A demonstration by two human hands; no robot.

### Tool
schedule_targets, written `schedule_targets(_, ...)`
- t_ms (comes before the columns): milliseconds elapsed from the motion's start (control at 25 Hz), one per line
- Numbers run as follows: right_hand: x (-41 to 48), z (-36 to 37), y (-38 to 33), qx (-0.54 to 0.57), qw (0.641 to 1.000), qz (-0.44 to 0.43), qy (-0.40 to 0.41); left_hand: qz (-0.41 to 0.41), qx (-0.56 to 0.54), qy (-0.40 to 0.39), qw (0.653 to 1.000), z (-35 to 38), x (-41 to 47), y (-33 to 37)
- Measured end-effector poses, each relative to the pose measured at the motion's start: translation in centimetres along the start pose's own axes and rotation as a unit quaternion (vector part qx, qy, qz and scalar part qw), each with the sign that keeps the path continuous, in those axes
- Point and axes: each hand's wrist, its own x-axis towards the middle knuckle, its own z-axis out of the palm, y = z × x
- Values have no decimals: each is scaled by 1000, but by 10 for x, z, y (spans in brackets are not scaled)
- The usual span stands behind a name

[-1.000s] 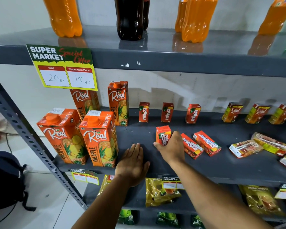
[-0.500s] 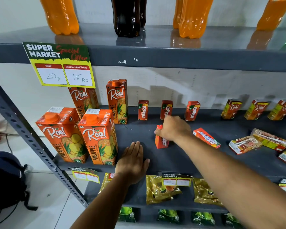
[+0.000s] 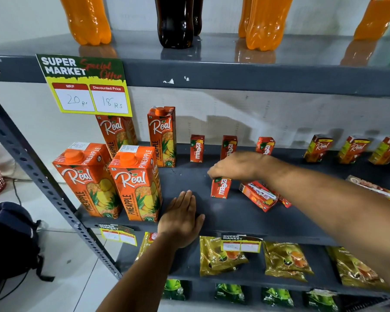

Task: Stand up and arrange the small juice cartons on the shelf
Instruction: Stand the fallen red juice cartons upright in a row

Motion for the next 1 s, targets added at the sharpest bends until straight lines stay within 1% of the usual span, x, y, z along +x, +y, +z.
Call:
schedule_targets(80,2,-3,2,-46,999,-20,-11,0,4,3,1000,0,-1,0)
schedule_targets(120,0,-6,4,-88,996,-30,0,1,5,5,1000,0,-1,0)
schedule_targets(200,-1,-15,14,-164,983,-53,58,0,6,5,1000,1,0,0)
schedule_targets(240,-1,-19,25,-191,976,-47,88,-2,6,5,1000,2,1,-1)
schedule_targets(320,-6,-20,44,-147,984,34,93,-2,10,6,1000,3,1,-1)
schedule_targets(400,-9,-6,60,-111,985,115,62,-2,12,2,1000,4,2,-2)
schedule_targets(480,-7,16,70,-114,977,171,55,-3,14,-5,1000,5,3,-3)
schedule_targets(520,-6,25,72,-119,972,190,64,-3,14,-7,1000,4,3,-2)
schedule_targets(560,-5,32,75,-127,969,201,74,-4,14,-8,1000,4,3,-2)
schedule_targets(680,-6,44,82,-146,960,232,54,-9,13,-6,1000,4,2,-1)
schedule_targets(760,-10,50,89,-130,960,242,53,-11,12,-3,1000,4,1,0)
schedule_targets(880,-16,57,97,-97,967,230,51,-16,11,-6,1000,4,2,1)
schedule_targets(1000,-23,57,98,-94,969,223,56,-21,9,-12,1000,4,2,2)
